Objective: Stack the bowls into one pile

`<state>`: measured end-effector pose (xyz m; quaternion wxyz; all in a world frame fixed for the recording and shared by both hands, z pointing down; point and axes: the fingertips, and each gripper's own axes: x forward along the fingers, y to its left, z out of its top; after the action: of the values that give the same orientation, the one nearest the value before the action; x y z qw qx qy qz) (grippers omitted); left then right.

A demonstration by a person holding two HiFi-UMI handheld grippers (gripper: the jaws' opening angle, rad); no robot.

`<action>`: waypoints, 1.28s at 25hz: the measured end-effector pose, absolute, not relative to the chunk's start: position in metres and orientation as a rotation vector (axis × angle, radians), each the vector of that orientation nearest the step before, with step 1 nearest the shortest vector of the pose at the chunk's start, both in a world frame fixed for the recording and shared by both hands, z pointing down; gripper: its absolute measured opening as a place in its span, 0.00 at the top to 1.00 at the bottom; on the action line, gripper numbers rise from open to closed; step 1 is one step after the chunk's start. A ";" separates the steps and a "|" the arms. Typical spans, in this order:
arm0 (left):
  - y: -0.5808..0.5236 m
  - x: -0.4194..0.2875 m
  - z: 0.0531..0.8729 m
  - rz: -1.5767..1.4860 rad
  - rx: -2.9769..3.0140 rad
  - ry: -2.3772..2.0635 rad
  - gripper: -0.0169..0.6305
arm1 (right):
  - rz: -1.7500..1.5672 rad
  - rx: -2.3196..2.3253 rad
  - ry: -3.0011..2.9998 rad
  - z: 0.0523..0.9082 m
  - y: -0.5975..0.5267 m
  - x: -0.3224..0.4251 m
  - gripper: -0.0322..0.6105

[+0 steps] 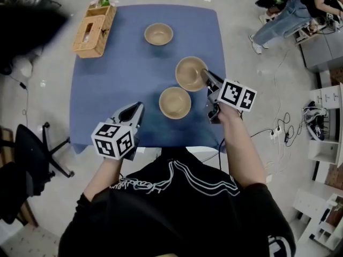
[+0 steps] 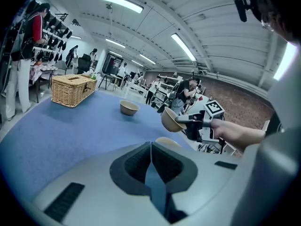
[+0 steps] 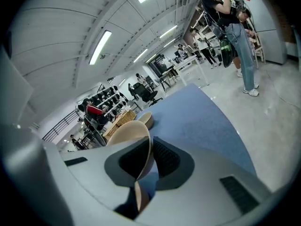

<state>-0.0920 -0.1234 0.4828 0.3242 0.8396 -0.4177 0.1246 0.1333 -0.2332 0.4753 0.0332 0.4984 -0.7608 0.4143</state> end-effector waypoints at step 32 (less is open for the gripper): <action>-0.070 -0.096 0.514 0.328 2.156 -1.044 0.93 | 1.137 1.366 -2.381 0.508 -0.144 0.078 0.86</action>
<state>-0.0963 -0.0700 0.5141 0.3540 0.8340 -0.4037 0.1270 0.0780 -0.1441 0.5082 0.0852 0.4580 -0.7985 0.3812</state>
